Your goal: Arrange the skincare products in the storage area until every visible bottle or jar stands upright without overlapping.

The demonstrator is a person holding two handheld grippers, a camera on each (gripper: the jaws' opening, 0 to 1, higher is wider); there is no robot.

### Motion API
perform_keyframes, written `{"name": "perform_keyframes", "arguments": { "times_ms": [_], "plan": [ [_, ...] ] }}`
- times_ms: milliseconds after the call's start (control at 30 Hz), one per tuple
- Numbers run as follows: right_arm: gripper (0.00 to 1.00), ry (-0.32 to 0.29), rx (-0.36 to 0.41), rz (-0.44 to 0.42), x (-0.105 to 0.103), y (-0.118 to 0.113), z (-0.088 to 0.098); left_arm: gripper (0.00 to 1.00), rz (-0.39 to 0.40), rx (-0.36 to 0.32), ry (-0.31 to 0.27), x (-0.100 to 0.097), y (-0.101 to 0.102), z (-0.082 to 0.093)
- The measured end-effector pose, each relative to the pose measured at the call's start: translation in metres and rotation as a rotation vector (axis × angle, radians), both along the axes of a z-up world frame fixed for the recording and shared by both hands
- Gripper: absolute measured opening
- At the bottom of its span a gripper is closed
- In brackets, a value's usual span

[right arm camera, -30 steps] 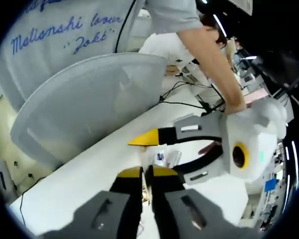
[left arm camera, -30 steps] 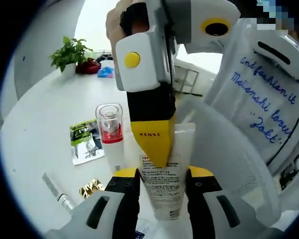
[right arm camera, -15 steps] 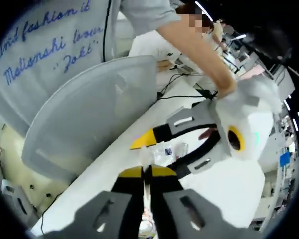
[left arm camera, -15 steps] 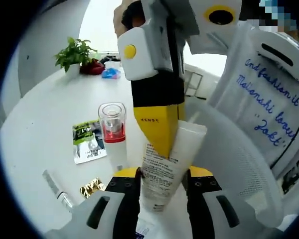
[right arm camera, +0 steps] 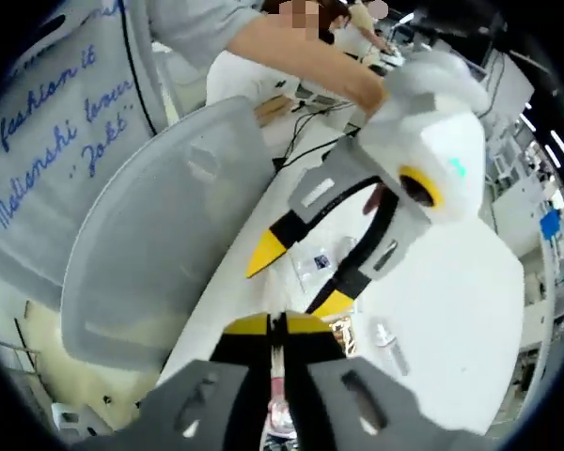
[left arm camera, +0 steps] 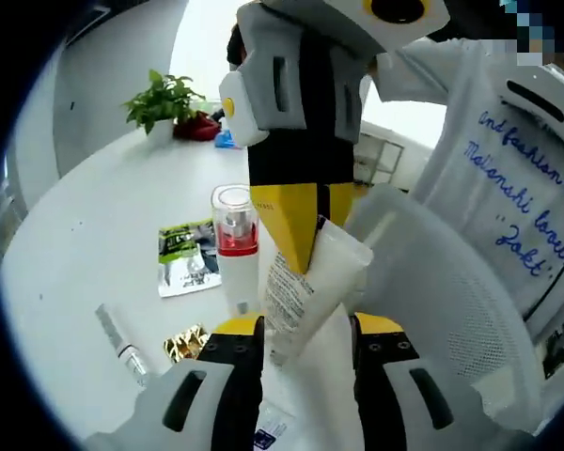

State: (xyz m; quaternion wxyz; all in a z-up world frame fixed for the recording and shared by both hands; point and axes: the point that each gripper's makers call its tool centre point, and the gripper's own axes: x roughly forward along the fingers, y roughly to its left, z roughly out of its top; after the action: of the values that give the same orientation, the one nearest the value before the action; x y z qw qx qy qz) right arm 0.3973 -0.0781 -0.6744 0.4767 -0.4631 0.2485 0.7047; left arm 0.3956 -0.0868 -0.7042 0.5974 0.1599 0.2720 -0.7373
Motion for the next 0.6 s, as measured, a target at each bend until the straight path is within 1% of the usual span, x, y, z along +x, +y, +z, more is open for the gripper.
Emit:
{"name": "perform_keyframes", "arguments": {
  "times_ms": [33, 100, 133, 167, 200, 233, 267, 300, 367, 400, 433, 533, 567, 600],
  "plan": [
    [0.01, 0.004, -0.006, -0.039, 0.002, 0.0, 0.0, 0.35, 0.022, -0.003, -0.003, 0.003, 0.0, 0.0],
    [0.01, 0.005, -0.014, -0.05, 0.005, 0.0, -0.001, 0.35, 0.038, -0.014, -0.024, 0.002, -0.003, 0.0],
    [0.01, 0.01, -0.019, -0.09, 0.008, 0.001, -0.001, 0.34, 0.053, -0.018, -0.022, 0.003, -0.004, 0.001],
    [0.01, 0.013, -0.02, -0.094, 0.009, 0.001, -0.001, 0.34, 0.072, -0.022, -0.028, 0.005, -0.005, 0.002],
    [0.01, 0.021, -0.017, -0.131, 0.012, 0.002, 0.0, 0.34, 0.07, -0.028, -0.034, 0.004, -0.006, 0.002],
    [0.01, 0.038, -0.017, -0.155, 0.012, 0.003, 0.0, 0.34, 0.085, -0.033, -0.041, 0.005, -0.006, 0.003],
    [0.02, 0.089, -0.008, -0.261, 0.02, 0.005, 0.003, 0.33, 0.134, -0.053, -0.059, 0.008, -0.009, 0.004],
    [0.02, 0.092, -0.005, -0.271, 0.021, 0.006, 0.003, 0.32, 0.141, -0.058, -0.065, 0.008, -0.009, 0.004],
    [0.02, 0.114, -0.001, -0.307, 0.025, 0.006, 0.004, 0.3, 0.191, -0.076, -0.087, 0.016, -0.011, 0.003],
    [0.02, 0.119, -0.003, -0.323, 0.026, 0.006, 0.004, 0.29, 0.198, -0.078, -0.099, 0.017, -0.011, 0.002],
    [0.02, 0.113, -0.004, -0.323, 0.028, 0.005, 0.004, 0.28, 0.213, -0.077, -0.109, 0.019, -0.01, 0.0],
    [0.02, 0.089, -0.018, -0.342, 0.031, 0.002, 0.001, 0.26, 0.227, -0.073, -0.108, 0.018, -0.011, -0.005],
    [0.02, 0.084, -0.024, -0.338, 0.031, 0.001, 0.001, 0.25, 0.239, -0.07, -0.119, 0.018, -0.013, -0.007],
    [0.02, 0.094, -0.015, -0.348, 0.032, 0.002, 0.001, 0.25, 0.238, -0.072, -0.122, 0.018, -0.013, -0.008]
  ]
}}
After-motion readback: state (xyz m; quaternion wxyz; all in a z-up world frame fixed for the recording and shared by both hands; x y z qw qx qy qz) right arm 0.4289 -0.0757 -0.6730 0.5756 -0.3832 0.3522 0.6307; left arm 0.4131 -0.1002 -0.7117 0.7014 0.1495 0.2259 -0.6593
